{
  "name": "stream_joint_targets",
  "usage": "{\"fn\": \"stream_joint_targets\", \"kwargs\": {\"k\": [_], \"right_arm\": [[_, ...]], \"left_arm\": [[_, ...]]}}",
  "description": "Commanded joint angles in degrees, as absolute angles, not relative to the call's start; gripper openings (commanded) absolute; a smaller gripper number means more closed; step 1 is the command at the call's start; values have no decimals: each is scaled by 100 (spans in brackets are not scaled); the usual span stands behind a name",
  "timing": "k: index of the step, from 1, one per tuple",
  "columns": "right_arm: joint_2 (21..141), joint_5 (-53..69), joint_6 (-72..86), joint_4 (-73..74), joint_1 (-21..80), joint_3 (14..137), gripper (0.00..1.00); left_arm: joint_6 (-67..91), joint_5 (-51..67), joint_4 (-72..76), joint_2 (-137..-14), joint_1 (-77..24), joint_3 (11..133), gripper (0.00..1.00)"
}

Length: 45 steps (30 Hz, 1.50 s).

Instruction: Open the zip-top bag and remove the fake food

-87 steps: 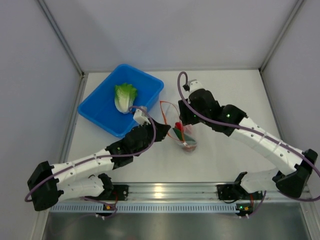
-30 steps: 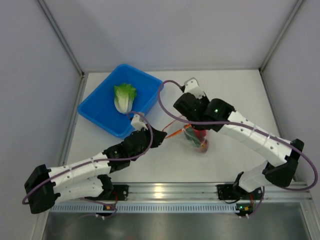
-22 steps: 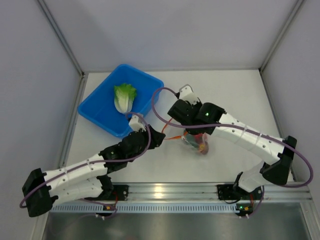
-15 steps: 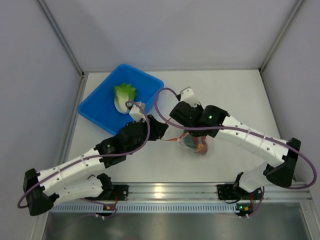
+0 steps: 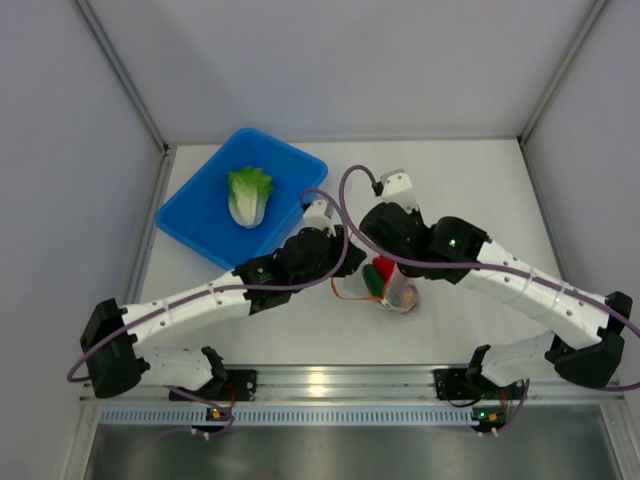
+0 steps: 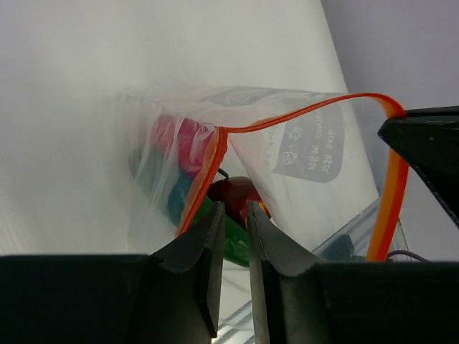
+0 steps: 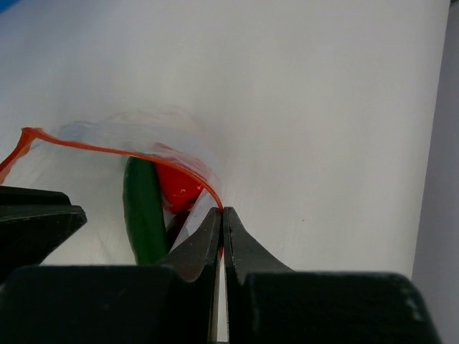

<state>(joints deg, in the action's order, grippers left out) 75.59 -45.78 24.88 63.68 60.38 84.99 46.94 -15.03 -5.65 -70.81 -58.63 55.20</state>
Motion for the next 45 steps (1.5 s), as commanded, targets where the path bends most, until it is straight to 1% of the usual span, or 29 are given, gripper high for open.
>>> {"fn": "stream_joint_targets", "kwargs": {"k": [1, 5, 12, 15, 16, 19, 21, 23, 26, 33, 41, 45], "right_arm": [[7252, -4614, 2707, 5845, 6108, 8263, 0], [7049, -4579, 2804, 5538, 6091, 8034, 0], [7163, -4298, 2716, 5213, 5854, 7919, 0], [7172, -4070, 2663, 5116, 5740, 7919, 0], [7163, -4035, 2654, 5054, 5713, 7919, 0], [7084, -3964, 2628, 4949, 5669, 7884, 0], [6988, -3929, 2611, 4896, 5634, 7831, 0], [6883, -3911, 2602, 4799, 5608, 7744, 0], [6812, -3937, 2628, 4799, 5599, 7638, 0], [6548, -4192, 2725, 4913, 5546, 7287, 0], [6355, -4438, 2874, 4966, 5537, 7058, 0], [6267, -4491, 2918, 4860, 5537, 6908, 0]], "left_arm": [[4939, -1328, -159, -7259, -5941, 5669, 24], [5010, -1310, 176, -7496, -6081, 5607, 22], [4554, -1126, 562, -7796, -6433, 5634, 22], [4387, -968, 896, -7901, -6504, 5485, 18], [4325, -906, 1131, -7919, -6504, 5415, 18], [4201, -896, 1204, -8068, -6513, 5300, 18], [4192, -905, 1248, -8182, -6513, 5178, 22], [4166, -809, 1301, -8366, -6504, 5185, 31], [4280, -800, 1275, -8621, -6504, 5264, 35], [4623, -1098, 678, -8920, -6504, 5537, 37], [4448, -809, -324, -9482, -6504, 6318, 40], [4474, -800, -641, -9633, -6504, 6355, 42]]}}
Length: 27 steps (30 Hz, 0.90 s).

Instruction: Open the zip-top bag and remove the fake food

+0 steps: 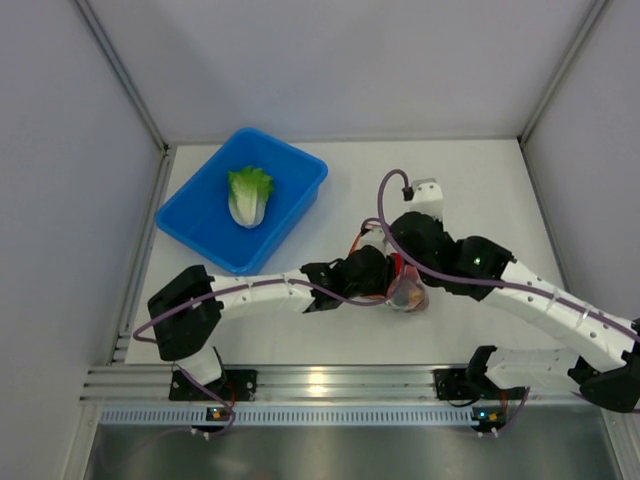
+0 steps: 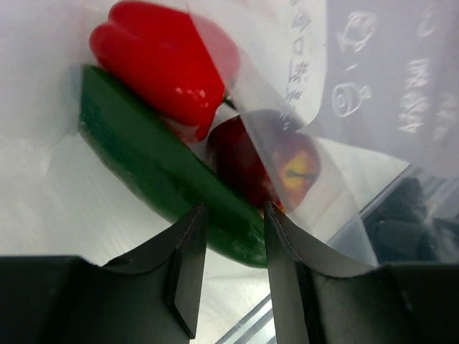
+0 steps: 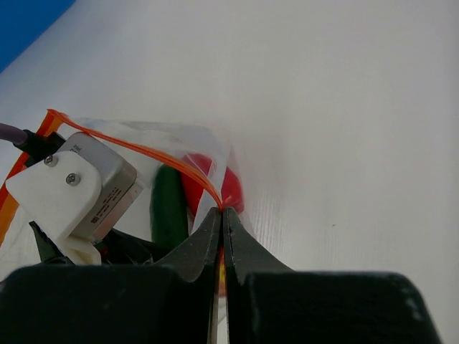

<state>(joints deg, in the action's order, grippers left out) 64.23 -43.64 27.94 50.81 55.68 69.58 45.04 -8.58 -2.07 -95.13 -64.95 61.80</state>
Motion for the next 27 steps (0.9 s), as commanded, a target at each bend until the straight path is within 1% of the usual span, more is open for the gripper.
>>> {"fn": "stream_joint_targets", "kwargs": {"k": [1, 6, 9, 22, 26, 27], "right_arm": [[6240, -4483, 2927, 4843, 5537, 6865, 0], [6179, -4403, 2918, 4694, 5528, 6732, 0], [6205, -4360, 2900, 4676, 5528, 6715, 0], [5968, -3842, 2795, 4360, 5537, 6390, 0], [5871, -3586, 2795, 4184, 5528, 6214, 0], [5862, -3551, 2804, 4157, 5528, 6162, 0]], "left_arm": [[4491, -861, -694, -9668, -6504, 6354, 43], [4491, -809, -879, -9878, -6495, 6407, 44], [4456, -817, -1045, -10115, -6495, 6556, 48], [4324, -993, -1037, -10933, -6451, 7049, 57], [4315, -1011, -1037, -11100, -6451, 7110, 56], [4307, -1011, -1037, -11153, -6451, 7154, 50]]}}
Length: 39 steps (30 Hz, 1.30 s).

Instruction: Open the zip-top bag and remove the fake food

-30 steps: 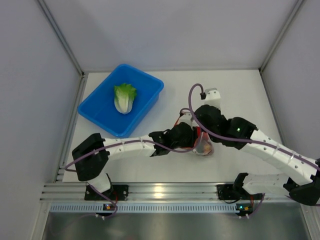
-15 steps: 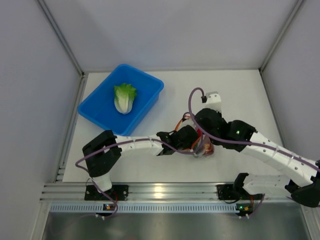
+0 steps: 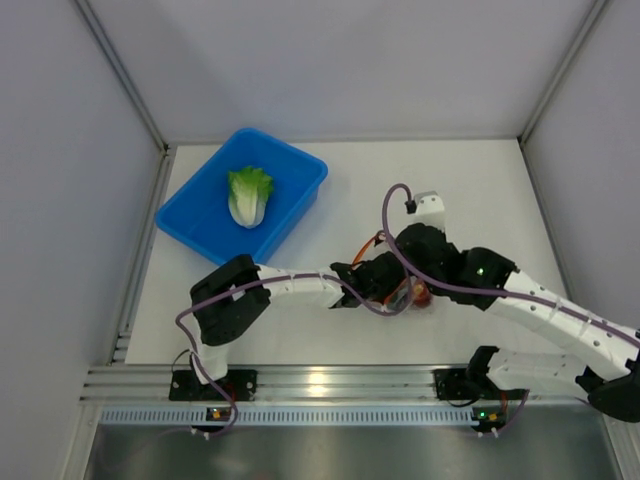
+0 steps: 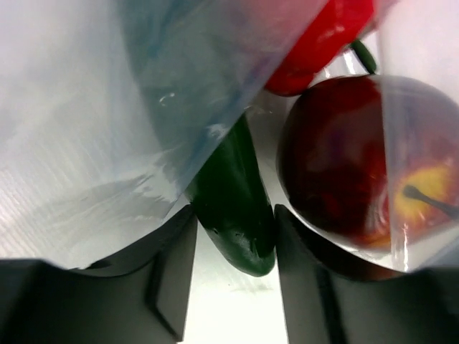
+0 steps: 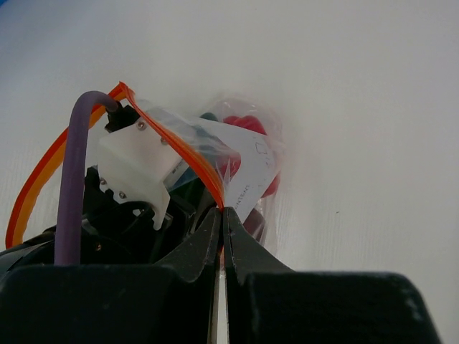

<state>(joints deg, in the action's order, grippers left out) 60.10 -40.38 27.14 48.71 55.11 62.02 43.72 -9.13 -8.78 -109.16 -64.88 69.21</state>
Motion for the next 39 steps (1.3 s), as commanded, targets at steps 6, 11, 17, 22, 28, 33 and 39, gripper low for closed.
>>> {"fn": "stream_joint_targets", "kwargs": {"k": [6, 11, 17, 22, 28, 33, 39], "right_arm": [[5897, -3515, 2812, 4157, 5528, 6135, 0], [6003, -3612, 2769, 4184, 5528, 6135, 0], [6099, -3630, 2541, 4069, 5537, 6170, 0], [6249, -3586, 2198, 4026, 5528, 6310, 0], [6284, -3700, 1723, 3894, 5537, 6302, 0], [6232, -3761, 1363, 3718, 5528, 6082, 0], [6117, -3841, 1213, 3612, 5528, 5907, 0]], "left_arm": [[4315, -984, -1011, -11180, -6451, 7207, 22], [4289, -1046, -897, -10768, -6451, 7023, 0], [4210, -1046, -606, -10170, -6469, 6724, 0], [4026, -844, -598, -9888, -6451, 6820, 0], [3929, -344, -624, -9668, -6328, 6856, 0], [3824, 182, -764, -9449, -6100, 6838, 0], [3788, 641, -809, -9211, -5880, 6715, 0]]}}
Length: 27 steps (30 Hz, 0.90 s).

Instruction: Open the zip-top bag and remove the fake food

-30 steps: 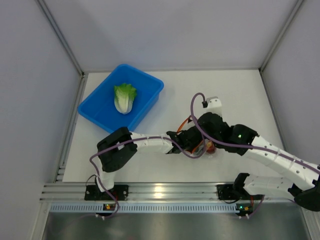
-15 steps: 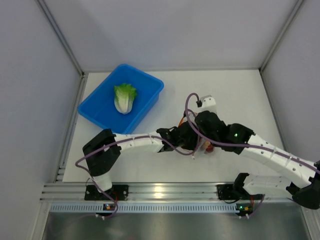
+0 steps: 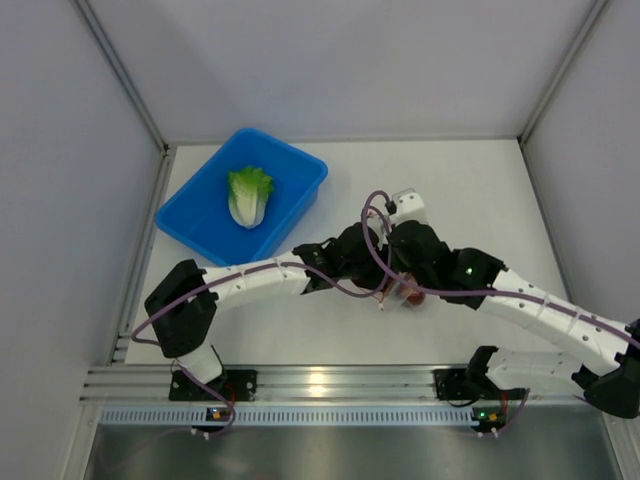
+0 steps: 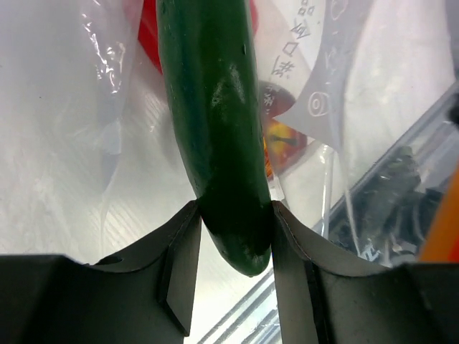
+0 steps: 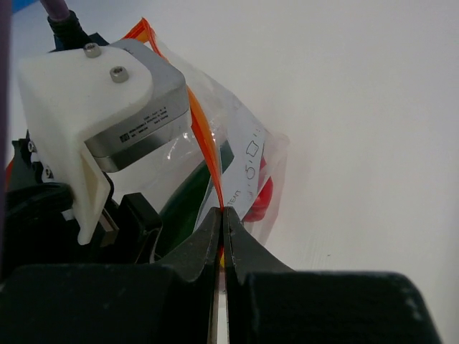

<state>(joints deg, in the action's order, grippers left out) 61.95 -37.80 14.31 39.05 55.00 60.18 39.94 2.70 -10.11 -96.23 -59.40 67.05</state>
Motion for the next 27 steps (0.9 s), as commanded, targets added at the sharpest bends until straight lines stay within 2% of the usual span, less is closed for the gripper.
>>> {"fn": "stream_joint_targets", "kwargs": {"k": [1, 11, 17, 27], "right_arm": [[6108, -3884, 1213, 3604, 5537, 5889, 0], [6415, -4587, 1468, 4007, 5405, 6126, 0], [6329, -3939, 1073, 3727, 5493, 6118, 0], [6354, -3648, 1125, 3367, 5748, 5880, 0]], "left_arm": [[3779, 703, -817, -9185, -5854, 6680, 0], [3718, 756, -949, -8772, -5669, 6399, 0], [3648, 659, -1098, -8745, -5573, 6583, 0], [3788, 501, -1248, -9044, -5353, 7224, 0]]}}
